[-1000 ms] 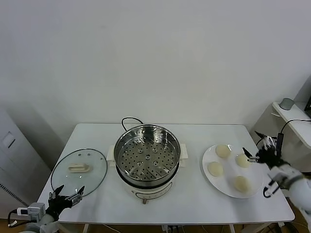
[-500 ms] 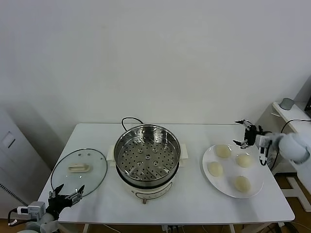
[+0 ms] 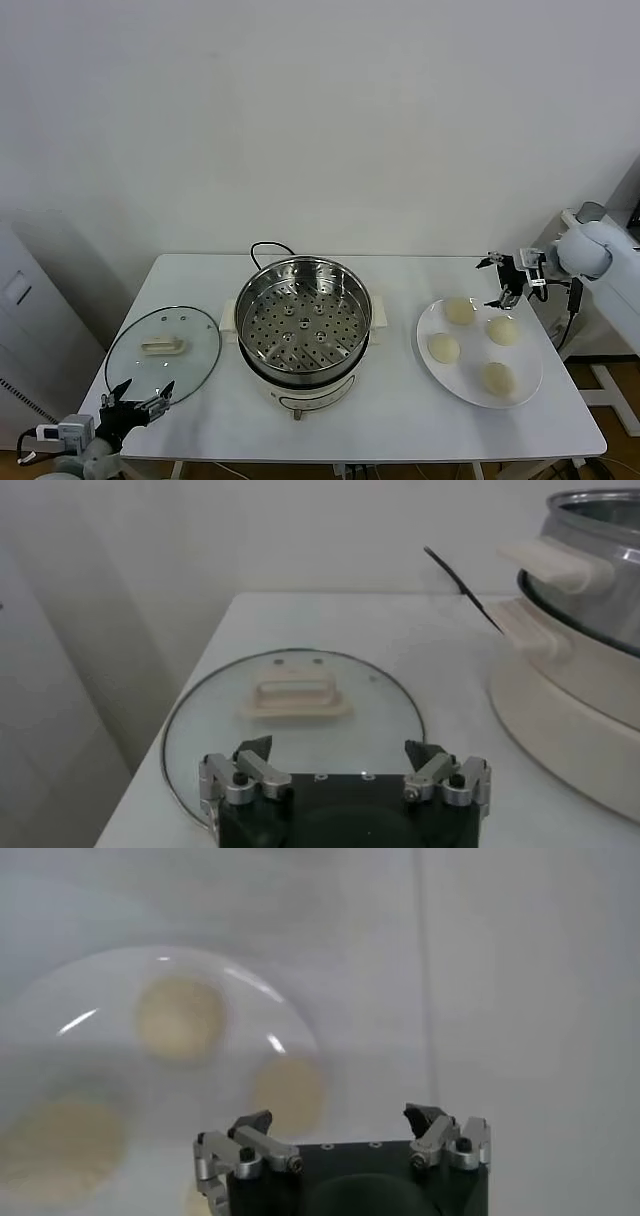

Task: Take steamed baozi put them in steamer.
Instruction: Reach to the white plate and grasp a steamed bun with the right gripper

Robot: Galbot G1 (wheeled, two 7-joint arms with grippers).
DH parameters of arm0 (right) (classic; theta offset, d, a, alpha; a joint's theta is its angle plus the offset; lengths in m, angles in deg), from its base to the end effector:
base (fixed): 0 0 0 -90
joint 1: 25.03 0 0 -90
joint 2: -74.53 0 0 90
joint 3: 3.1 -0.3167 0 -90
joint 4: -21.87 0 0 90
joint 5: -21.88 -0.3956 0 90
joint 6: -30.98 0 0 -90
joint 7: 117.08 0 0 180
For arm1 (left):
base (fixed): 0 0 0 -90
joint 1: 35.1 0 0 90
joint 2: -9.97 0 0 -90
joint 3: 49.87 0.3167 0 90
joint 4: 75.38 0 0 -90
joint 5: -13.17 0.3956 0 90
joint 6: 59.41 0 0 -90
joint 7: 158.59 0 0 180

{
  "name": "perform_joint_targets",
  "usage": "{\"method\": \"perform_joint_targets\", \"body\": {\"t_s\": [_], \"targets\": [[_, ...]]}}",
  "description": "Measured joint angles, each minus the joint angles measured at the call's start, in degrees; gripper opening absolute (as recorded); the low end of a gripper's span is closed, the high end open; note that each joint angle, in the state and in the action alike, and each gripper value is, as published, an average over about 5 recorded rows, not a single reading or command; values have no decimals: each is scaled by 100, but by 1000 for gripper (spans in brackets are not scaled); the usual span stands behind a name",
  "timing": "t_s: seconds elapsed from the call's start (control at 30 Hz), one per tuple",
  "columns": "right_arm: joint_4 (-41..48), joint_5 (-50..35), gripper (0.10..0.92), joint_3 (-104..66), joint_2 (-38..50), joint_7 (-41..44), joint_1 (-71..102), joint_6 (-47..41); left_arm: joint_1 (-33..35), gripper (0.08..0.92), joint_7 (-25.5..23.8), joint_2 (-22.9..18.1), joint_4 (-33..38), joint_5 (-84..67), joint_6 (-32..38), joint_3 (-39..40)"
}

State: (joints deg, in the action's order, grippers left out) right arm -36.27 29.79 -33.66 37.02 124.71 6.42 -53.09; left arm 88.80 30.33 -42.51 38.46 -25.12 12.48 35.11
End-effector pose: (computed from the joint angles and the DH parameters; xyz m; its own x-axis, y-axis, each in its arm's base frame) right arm 0.5579 -0.2407 -0.1410 -0.3745 -0.2155 0.9018 -0.9206 -0.0298 -0.3895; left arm 0.2406 0.1206 -0.2883 -0.8656 0.0285 0.4999 0.0386 0.9992 0.0100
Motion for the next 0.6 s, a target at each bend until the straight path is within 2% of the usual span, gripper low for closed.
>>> {"method": "perform_joint_targets", "body": {"t_s": [0.6], "targets": [[1413, 1091, 823, -57, -1151, -47, 49, 503, -72, 823, 13, 22, -34, -4, -28, 40]]}}
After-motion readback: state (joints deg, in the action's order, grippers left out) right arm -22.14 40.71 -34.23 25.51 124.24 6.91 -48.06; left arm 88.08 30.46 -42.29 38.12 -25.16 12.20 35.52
